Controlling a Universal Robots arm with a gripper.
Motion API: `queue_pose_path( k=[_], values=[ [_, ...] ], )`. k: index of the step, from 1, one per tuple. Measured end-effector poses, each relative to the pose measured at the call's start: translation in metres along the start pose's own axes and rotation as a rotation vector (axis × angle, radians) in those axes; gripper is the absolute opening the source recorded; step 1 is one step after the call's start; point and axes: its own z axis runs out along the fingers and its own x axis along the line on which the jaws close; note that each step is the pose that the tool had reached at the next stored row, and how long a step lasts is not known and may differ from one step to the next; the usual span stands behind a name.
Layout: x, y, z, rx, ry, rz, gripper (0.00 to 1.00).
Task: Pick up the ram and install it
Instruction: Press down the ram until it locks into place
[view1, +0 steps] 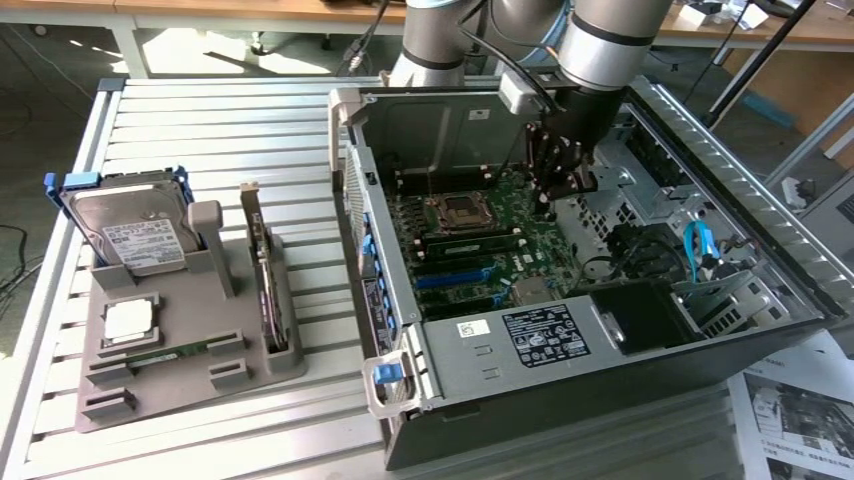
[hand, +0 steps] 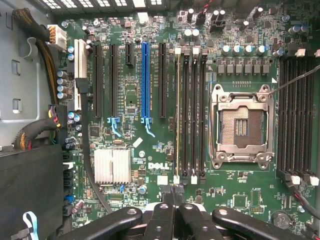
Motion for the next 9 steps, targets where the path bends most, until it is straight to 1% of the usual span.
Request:
queue_pose_path(
  k=[3, 9],
  values=[
    [0.0, -0.0001, 0.0054, -0.0018, 0.0001, 0.0, 0.11],
    [-0.001, -0.0002, 0.0163, -0.0024, 0.0, 0.0, 0.11]
  ],
)
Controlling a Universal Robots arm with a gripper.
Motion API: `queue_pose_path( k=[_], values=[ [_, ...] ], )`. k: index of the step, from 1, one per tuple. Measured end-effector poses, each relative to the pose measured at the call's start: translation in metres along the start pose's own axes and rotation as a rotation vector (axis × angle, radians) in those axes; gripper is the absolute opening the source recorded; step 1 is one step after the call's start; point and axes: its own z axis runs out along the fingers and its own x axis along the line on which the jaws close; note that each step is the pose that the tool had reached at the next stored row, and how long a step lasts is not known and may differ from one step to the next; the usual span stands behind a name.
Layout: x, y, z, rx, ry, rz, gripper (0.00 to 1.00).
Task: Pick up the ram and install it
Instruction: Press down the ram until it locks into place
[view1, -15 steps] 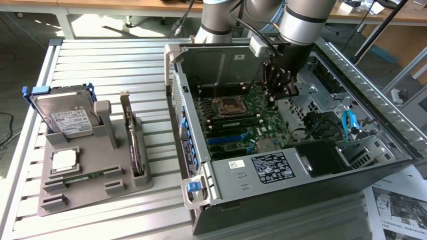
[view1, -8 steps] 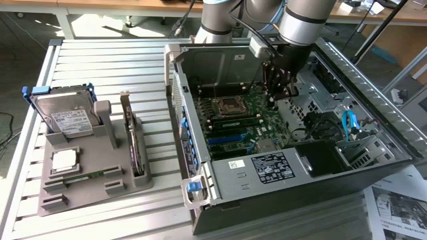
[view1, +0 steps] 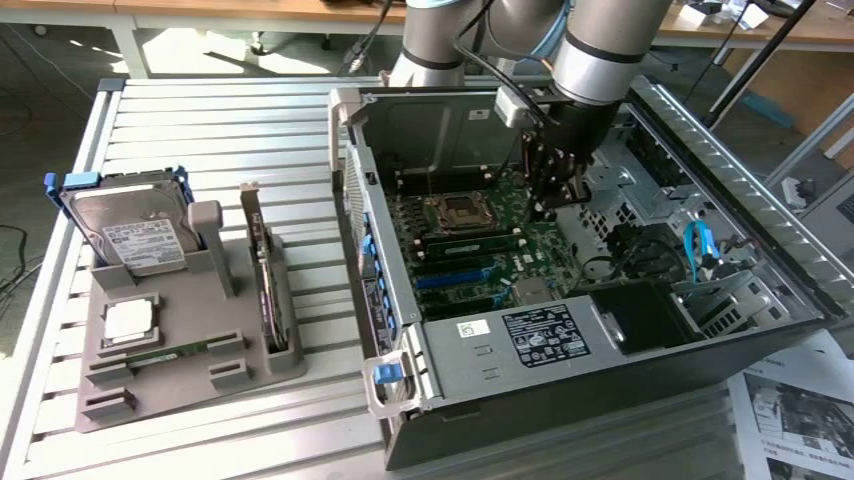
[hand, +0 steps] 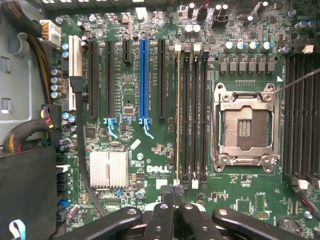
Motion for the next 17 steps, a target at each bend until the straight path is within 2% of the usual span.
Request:
queue_pose_path(
  k=[6, 11, 17],
  values=[
    [-0.001, 0.0041, 0.0139, 0.0, -0.0001, 0.0, 0.11],
    [-0.005, 0.004, 0.0262, 0.0, -0.0012, 0.0, 0.11],
    [-0.007, 0.0039, 0.0311, -0.0001, -0.0022, 0.0, 0.11]
  ],
)
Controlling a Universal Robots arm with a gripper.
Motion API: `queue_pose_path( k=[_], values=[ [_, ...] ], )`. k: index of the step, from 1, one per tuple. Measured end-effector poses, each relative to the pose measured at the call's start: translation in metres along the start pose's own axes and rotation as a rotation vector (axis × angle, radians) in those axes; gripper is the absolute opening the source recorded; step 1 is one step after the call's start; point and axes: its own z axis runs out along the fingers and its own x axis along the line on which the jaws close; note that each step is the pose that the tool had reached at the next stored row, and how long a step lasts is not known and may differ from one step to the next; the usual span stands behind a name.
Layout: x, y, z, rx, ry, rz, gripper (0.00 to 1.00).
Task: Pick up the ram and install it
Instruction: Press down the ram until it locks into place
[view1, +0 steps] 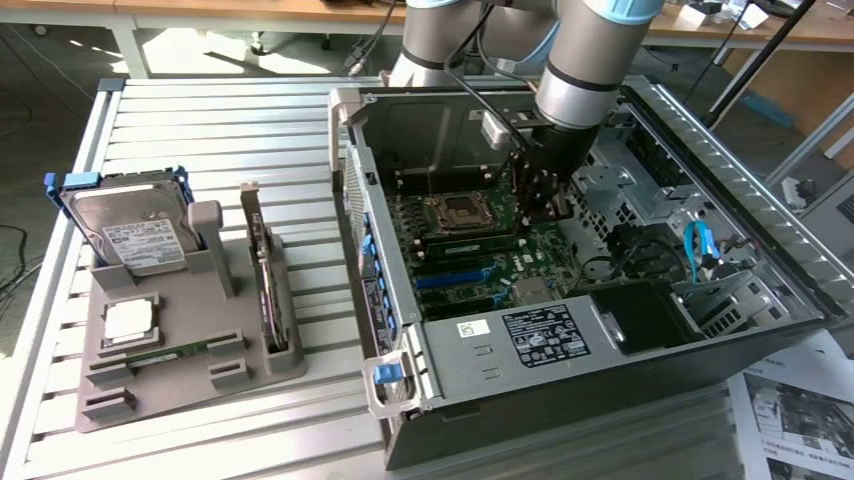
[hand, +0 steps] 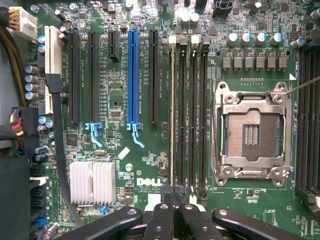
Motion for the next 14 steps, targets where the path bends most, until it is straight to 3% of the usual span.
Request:
queue_pose_path(
  k=[14],
  values=[
    [-0.001, -0.0001, 0.0102, 0.0, 0.0002, 0.0, 0.11]
  ],
)
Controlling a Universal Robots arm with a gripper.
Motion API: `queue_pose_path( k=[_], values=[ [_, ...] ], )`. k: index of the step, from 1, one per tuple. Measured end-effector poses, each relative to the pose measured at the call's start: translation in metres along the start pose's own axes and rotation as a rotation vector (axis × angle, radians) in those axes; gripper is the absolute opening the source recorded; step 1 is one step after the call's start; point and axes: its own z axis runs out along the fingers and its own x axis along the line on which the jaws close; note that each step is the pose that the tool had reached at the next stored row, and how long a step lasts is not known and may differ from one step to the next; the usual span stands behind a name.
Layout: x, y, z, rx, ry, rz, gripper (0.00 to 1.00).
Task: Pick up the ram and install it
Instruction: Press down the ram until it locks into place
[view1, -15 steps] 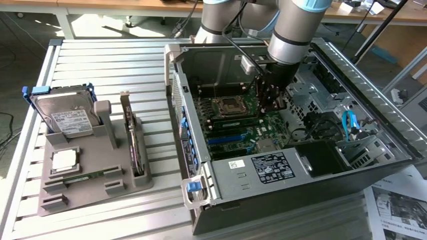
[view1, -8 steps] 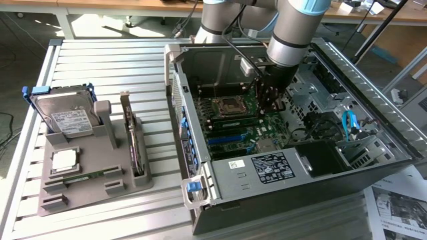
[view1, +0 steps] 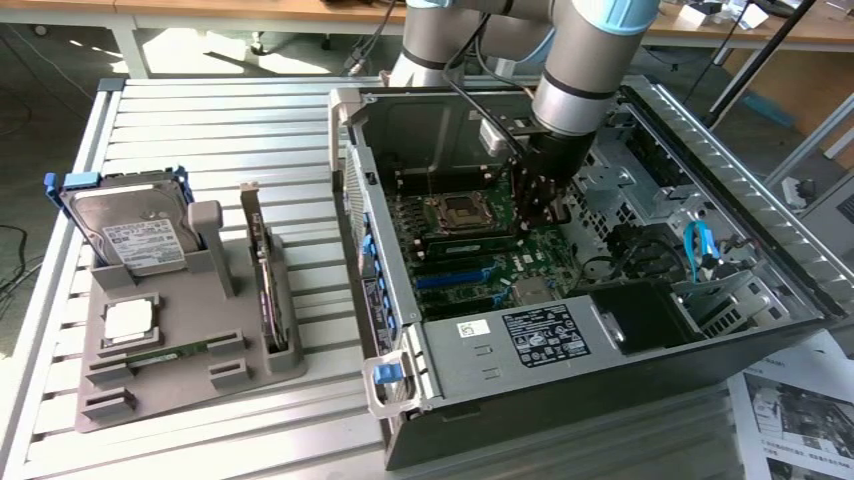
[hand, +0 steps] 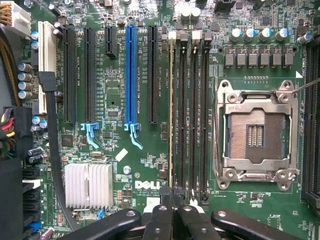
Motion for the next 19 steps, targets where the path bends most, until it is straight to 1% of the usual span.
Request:
queue_pose_path(
  k=[1, 2, 4, 6, 7, 13, 14, 16, 19],
  values=[
    [0.0, 0.0, -0.0046, 0.001, -0.0013, 0.0, 0.11],
    [0.001, 0.0001, -0.0098, 0.0006, 0.0005, 0.0, 0.11],
    [0.001, 0.0002, -0.0189, 0.0005, 0.0013, 0.0, 0.11],
    [0.002, 0.0011, -0.0209, 0.0007, 0.0016, 0.0, 0.11],
    [0.002, 0.0041, -0.0209, 0.0008, 0.0017, 0.0, 0.11],
    [0.001, 0.0321, -0.0206, 0.0033, 0.0018, 0.0, 0.11],
    [0.001, 0.0414, -0.0204, 0.0038, 0.0019, 0.0, 0.11],
    [0.001, 0.057, -0.02, 0.0049, 0.0018, 0.0, 0.11],
    [0.001, 0.0721, -0.0194, 0.0059, 0.0018, 0.0, 0.11]
  ],
)
